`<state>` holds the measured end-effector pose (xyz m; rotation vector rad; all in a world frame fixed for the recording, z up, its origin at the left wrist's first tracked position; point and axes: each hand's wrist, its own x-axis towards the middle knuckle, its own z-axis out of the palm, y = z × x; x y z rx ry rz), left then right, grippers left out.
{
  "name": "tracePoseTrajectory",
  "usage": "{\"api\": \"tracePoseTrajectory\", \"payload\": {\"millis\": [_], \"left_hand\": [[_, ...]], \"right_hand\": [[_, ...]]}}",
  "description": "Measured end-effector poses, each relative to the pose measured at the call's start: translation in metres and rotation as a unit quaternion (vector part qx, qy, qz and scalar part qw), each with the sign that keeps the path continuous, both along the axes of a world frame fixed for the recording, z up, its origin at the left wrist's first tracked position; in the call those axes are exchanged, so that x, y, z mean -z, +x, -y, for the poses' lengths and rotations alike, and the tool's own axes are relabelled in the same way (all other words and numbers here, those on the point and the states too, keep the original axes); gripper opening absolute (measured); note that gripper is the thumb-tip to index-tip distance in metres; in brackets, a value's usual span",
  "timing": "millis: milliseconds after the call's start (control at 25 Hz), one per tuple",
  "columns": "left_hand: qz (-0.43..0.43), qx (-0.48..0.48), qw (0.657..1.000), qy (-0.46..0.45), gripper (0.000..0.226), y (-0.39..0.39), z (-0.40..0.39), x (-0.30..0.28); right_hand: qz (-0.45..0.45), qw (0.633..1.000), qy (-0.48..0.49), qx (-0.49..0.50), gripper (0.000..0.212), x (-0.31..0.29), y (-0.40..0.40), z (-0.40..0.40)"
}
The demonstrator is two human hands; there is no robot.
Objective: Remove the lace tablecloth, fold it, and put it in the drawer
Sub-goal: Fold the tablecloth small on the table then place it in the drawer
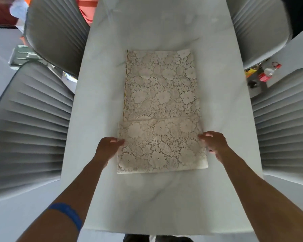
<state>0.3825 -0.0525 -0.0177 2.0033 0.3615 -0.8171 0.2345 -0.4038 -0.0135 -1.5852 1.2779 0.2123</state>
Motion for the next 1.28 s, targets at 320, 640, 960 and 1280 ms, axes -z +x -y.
{"api": "tracePoseTrajectory", "payload": {"millis": [320,640,960,1280], "left_hand": [[0.098,0.074,0.990,0.077,0.021,-0.015,0.001,0.025],[0.092,0.059,0.990,0.084,0.008,-0.063,-0.025,0.024],[0.138,-0.004,0.985,0.100,0.011,-0.092,-0.022,0.029],[0.218,0.016,0.967,0.129,0.010,-0.099,-0.016,0.027]], "right_hand": [[-0.050,0.984,-0.162,-0.049,0.025,0.035,-0.019,-0.023],[-0.030,0.980,-0.195,-0.005,0.023,0.025,-0.050,-0.041],[-0.093,0.978,-0.178,-0.060,0.018,0.031,-0.083,-0.044],[-0.060,0.980,-0.186,-0.044,0.025,0.029,-0.092,-0.050]]}}
